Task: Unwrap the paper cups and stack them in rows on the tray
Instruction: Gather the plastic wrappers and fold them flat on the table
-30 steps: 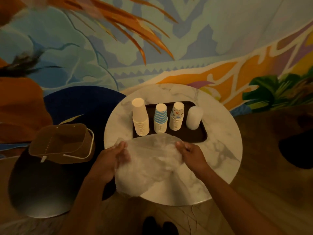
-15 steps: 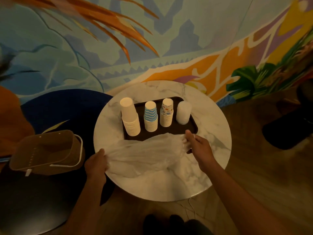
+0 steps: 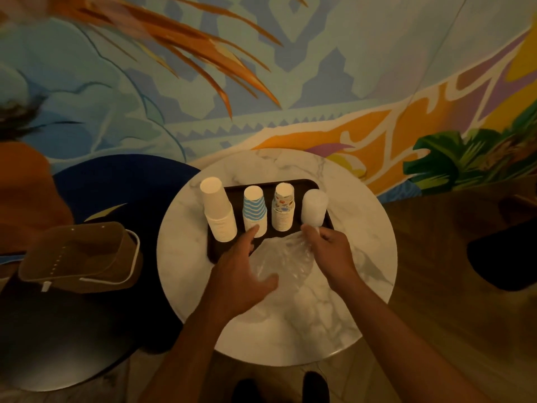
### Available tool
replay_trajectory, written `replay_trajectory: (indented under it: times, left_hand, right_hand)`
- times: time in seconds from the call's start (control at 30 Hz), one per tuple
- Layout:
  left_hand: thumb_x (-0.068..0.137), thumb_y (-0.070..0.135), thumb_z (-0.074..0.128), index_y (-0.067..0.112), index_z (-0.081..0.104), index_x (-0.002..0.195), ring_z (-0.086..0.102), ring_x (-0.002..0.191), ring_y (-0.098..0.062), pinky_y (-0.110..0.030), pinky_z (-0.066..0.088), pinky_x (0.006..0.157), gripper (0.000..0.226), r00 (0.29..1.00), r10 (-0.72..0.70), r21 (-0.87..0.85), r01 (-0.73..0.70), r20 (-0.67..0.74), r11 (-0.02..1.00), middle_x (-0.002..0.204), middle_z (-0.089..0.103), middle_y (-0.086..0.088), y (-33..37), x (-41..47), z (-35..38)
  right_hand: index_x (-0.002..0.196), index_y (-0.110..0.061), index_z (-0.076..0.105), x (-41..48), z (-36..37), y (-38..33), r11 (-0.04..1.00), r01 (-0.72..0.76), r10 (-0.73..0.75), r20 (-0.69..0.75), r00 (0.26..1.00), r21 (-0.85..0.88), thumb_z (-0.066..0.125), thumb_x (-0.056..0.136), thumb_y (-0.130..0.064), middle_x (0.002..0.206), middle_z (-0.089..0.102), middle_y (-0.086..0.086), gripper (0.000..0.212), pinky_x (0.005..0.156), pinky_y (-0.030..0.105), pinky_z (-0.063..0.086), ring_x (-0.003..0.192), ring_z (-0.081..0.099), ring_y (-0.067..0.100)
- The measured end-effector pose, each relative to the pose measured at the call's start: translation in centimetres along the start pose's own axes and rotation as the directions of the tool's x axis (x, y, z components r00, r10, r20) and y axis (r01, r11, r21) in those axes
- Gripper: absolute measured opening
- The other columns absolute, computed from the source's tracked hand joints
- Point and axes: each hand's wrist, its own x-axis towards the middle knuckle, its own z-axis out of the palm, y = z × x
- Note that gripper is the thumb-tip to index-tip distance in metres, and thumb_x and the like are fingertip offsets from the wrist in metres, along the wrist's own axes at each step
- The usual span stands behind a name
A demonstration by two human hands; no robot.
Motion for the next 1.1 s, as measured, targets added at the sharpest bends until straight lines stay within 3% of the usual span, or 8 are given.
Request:
replay_trajectory:
  times: [0.1,0.27,0.37,0.43,0.6,0.8,0.97,1.1]
  left_hand:
    - [0.098,0.031,0.064,0.017,0.078,0.106,0.072,0.088,-0.016,-0.030,0.054,0.082,0.022,0.966,0.003,0.092,0.022,-0.260,0.996,0.097,0.077,0.001,0.0,0.6,0.9]
    - [0.101,0.017,0.061,0.007,0.075,0.110,0.075,0.072,-0.015,-0.020,0.058,0.063,0.020,0.922,-0.365,-0.637,0.207,-0.126,0.743,0.084,0.077,-0.011,1.9,0.6,0.1]
    - [0.105,0.022,0.054,0.006,0.074,0.108,0.068,0.060,-0.010,-0.016,0.053,0.054,0.025,0.889,-0.443,-0.697,0.244,-0.118,0.675,0.079,0.069,-0.016,3.2,0.8,0.9]
    - [0.105,0.030,0.054,0.012,0.075,0.108,0.071,0.071,-0.007,-0.016,0.054,0.058,0.028,0.870,-0.469,-0.679,0.253,-0.152,0.689,0.085,0.074,-0.006,3.3,1.1,1.8]
    - [0.099,0.047,0.060,0.023,0.071,0.125,0.070,0.109,-0.018,-0.044,0.057,0.097,0.038,0.861,-0.507,-0.751,0.311,-0.037,0.582,0.116,0.074,0.001,3.1,1.3,3.9]
    - [0.102,0.036,0.055,0.012,0.075,0.100,0.065,0.060,-0.012,-0.026,0.053,0.050,0.031,0.696,-0.617,-0.603,0.327,-0.367,0.727,0.083,0.072,-0.008,0.6,1.9,5.3]
    - [0.104,0.046,0.045,0.010,0.071,0.088,0.057,0.036,-0.015,-0.031,0.052,0.039,0.046,0.660,-0.545,-0.359,0.411,-0.517,0.838,0.065,0.068,-0.005,-3.1,1.6,5.9]
    - [0.094,0.074,0.041,0.020,0.070,0.106,0.071,0.076,-0.019,-0.034,0.058,0.065,0.062,0.673,-0.733,-0.714,0.464,-0.102,0.525,0.092,0.075,-0.005,-4.8,1.7,6.5]
  right_hand:
    - [0.080,0.007,0.068,0.9,-1.7,0.5,1.000,-0.013,0.012,0.026,1.000,0.014,0.072,0.091,-0.037,0.071,0.061,0.024,0.045,0.064,0.034,0.044,0.064,0.051,0.015]
    - [0.083,-0.007,0.079,2.8,-5.3,-0.1,0.980,-0.135,0.126,0.072,0.989,0.147,0.077,0.087,-0.028,0.079,0.076,0.014,0.022,0.077,0.042,0.063,0.082,0.074,0.031]
    - [0.107,-0.008,0.075,3.4,-6.6,-0.5,0.922,-0.235,0.166,0.232,0.958,0.309,0.078,0.078,-0.059,0.099,0.078,0.011,0.059,0.090,0.043,0.060,0.099,0.074,0.029]
    - [0.128,-0.016,0.064,3.6,-7.3,0.2,0.913,-0.244,0.095,0.411,0.907,0.326,0.076,0.067,-0.076,0.113,0.073,0.007,0.086,0.097,0.041,0.056,0.109,0.070,0.025]
    - [0.134,-0.017,0.057,2.1,-6.9,2.8,0.984,-0.142,0.024,0.707,0.707,0.109,0.079,0.080,-0.015,0.123,0.073,-0.003,0.059,0.087,0.024,0.056,0.115,0.068,0.013]
    - [0.093,-0.009,0.079,1.5,-5.7,4.4,0.971,-0.213,0.131,0.510,0.850,0.106,0.073,0.093,-0.019,0.083,0.075,0.012,0.011,0.069,0.030,0.057,0.074,0.068,0.019]
    - [0.092,0.006,0.069,2.1,-6.8,6.2,0.972,-0.182,0.223,0.345,0.912,-0.148,0.061,0.102,-0.031,0.067,0.059,0.005,0.039,0.044,0.023,0.038,0.044,0.045,0.008]
    - [0.097,-0.013,0.075,1.8,-6.3,8.5,0.962,-0.220,0.250,0.208,0.946,-0.160,0.054,0.105,-0.036,0.068,0.063,0.005,0.032,0.040,0.019,0.036,0.040,0.046,0.004]
